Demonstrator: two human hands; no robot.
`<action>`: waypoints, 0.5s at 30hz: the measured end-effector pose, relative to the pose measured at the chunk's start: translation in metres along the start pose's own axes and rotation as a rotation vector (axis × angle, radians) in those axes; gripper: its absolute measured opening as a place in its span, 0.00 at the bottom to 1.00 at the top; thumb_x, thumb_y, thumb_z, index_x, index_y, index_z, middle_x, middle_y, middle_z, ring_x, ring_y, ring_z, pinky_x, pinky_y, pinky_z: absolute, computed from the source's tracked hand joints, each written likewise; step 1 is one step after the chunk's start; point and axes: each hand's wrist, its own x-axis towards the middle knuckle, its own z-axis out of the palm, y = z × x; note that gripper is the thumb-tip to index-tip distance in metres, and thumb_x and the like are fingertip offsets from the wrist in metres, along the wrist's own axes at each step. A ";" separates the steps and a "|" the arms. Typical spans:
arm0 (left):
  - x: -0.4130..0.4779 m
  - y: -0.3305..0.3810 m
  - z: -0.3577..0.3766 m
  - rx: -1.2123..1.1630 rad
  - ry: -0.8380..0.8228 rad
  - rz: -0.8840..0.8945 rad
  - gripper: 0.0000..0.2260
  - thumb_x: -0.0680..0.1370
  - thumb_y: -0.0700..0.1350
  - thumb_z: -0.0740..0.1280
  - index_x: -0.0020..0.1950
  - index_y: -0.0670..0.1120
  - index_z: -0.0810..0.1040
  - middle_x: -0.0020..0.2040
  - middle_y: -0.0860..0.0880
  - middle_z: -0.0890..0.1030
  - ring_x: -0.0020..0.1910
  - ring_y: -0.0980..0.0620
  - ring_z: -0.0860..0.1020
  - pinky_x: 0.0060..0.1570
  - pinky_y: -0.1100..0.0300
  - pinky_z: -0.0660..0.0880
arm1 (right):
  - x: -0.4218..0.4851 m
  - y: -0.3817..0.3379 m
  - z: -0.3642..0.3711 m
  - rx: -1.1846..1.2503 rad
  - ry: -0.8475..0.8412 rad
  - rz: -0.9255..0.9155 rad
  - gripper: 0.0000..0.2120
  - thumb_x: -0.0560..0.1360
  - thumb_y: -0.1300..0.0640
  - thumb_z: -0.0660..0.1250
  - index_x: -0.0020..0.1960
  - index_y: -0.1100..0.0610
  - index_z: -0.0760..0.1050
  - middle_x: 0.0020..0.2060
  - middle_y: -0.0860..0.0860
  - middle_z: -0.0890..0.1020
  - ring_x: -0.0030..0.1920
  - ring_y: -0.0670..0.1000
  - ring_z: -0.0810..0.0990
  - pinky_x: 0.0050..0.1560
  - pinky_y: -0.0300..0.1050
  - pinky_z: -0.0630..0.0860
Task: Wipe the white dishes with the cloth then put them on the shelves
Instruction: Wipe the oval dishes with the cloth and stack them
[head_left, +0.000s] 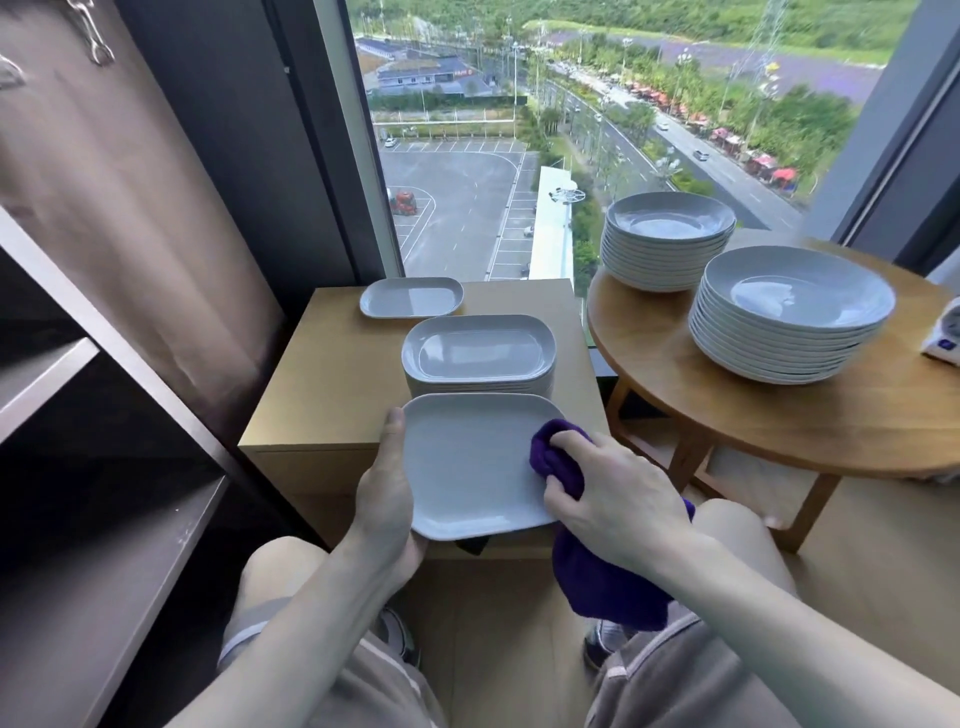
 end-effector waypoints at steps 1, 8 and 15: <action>0.001 0.001 -0.002 -0.015 -0.006 -0.026 0.30 0.81 0.68 0.58 0.69 0.47 0.81 0.63 0.42 0.85 0.62 0.41 0.84 0.64 0.43 0.78 | 0.002 0.002 -0.001 0.037 0.034 0.018 0.18 0.75 0.39 0.56 0.64 0.41 0.68 0.55 0.45 0.79 0.48 0.54 0.79 0.47 0.49 0.75; 0.012 0.022 -0.005 -0.085 -0.105 -0.156 0.18 0.83 0.44 0.62 0.72 0.43 0.77 0.65 0.40 0.84 0.64 0.39 0.82 0.61 0.43 0.80 | 0.017 0.018 -0.015 0.232 0.202 0.113 0.22 0.73 0.37 0.58 0.65 0.40 0.70 0.51 0.41 0.78 0.50 0.49 0.78 0.50 0.49 0.76; 0.043 0.048 0.020 0.071 -0.018 -0.021 0.14 0.82 0.33 0.59 0.62 0.40 0.80 0.55 0.41 0.87 0.50 0.44 0.88 0.47 0.49 0.86 | 0.036 0.025 -0.018 0.304 0.281 0.125 0.18 0.73 0.38 0.61 0.62 0.38 0.71 0.48 0.38 0.78 0.47 0.46 0.77 0.47 0.46 0.73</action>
